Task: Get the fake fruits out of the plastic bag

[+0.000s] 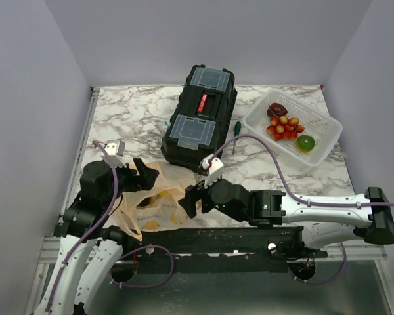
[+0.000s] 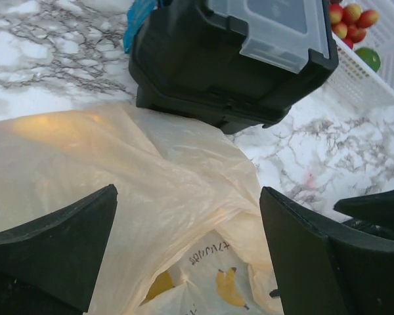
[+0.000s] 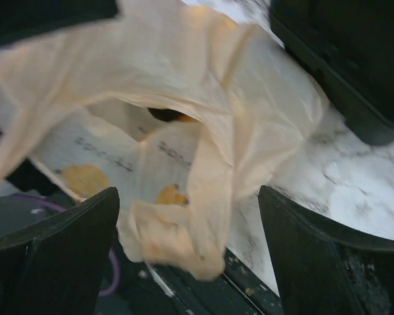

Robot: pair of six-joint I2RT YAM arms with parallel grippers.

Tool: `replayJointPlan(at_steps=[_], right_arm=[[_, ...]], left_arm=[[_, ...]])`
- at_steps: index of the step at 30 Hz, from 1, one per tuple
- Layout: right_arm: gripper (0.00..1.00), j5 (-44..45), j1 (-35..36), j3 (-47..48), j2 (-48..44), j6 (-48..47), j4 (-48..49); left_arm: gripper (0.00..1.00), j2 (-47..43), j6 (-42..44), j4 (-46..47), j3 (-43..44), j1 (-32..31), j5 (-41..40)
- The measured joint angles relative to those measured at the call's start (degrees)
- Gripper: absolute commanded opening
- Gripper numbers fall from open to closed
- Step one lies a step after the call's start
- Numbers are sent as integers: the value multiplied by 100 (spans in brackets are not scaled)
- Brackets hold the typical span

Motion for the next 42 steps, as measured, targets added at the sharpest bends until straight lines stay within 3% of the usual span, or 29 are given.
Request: replayJointPlan(at_steps=[5,7,9,13,16,25,28,35,42], right_arm=[[89,-852,0,323,-22,-579,811],[81,-1294,2,380,155,-748,1158],[68,-1646,2,555,518,-901,1440],[28,-1832,2,848,1405,-1161,1836],[20,-1685,2,874,1998,-1351,1998],[20,-516,-26,1311,3397,-2087,2653],[27,-365,-144,1593,3768,-2046,2782],[49,-852,-863,2245,4116,-1388,2896],[57,-1733,-1510,3128,4389,-474,2798]], left_arm=[[88,730,525,140,94,-57,354],[88,898,590,120,90,-96,201],[88,859,579,122,52,-116,-37],[88,190,404,166,-2,-114,-365],[88,-363,251,153,37,-116,-566],[89,-1126,-223,-348,107,-116,-973],[88,-1150,-225,-557,120,-105,-981],[88,-1064,-190,-1384,555,-116,-529],[96,-1161,57,-1805,872,-146,-435]])
